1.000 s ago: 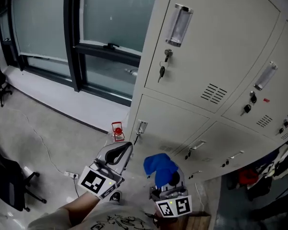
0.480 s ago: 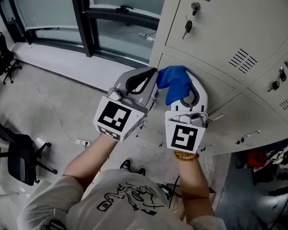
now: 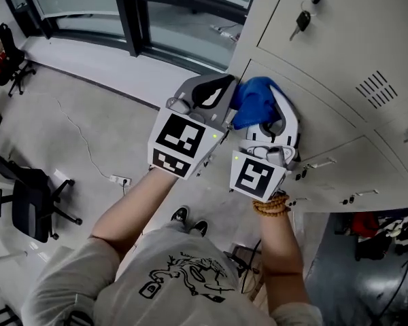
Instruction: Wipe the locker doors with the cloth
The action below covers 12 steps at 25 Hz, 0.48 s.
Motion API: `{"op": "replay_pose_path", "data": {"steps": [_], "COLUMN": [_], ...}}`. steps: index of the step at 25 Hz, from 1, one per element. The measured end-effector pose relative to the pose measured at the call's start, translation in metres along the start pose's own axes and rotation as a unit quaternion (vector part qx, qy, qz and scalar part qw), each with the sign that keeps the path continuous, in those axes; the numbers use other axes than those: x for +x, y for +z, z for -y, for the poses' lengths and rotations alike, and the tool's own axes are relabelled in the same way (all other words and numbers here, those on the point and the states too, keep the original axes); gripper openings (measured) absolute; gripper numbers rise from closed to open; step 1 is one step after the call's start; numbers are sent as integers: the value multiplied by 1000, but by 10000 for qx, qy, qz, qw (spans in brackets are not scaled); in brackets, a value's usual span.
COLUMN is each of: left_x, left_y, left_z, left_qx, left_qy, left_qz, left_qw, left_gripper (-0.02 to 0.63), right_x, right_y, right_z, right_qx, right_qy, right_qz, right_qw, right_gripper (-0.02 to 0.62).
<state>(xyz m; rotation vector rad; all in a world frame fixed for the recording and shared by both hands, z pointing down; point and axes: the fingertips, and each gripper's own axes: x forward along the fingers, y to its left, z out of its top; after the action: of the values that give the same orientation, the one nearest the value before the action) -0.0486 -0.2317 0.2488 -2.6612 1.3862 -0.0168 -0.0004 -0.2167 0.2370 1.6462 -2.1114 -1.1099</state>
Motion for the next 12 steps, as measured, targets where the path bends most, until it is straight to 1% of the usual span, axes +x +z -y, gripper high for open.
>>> {"op": "replay_pose_path", "data": {"steps": [8,12], "left_x": [12,16], "left_y": [-59,-91], "left_z": [26,32], "left_qx": [-150,-232], "left_qy": [-126,-106], "left_qz": [-471,-681], "left_qw": [9987,9974], "left_gripper": [3,3], "right_x": [-31,-41], "right_y": [-68,-103], "right_z": [-32,-59], "right_qx": [188,329], "right_qy": [136,317], "right_qz": [-446,-716], "right_qw": [9987,9964], "right_gripper": [29,29]}}
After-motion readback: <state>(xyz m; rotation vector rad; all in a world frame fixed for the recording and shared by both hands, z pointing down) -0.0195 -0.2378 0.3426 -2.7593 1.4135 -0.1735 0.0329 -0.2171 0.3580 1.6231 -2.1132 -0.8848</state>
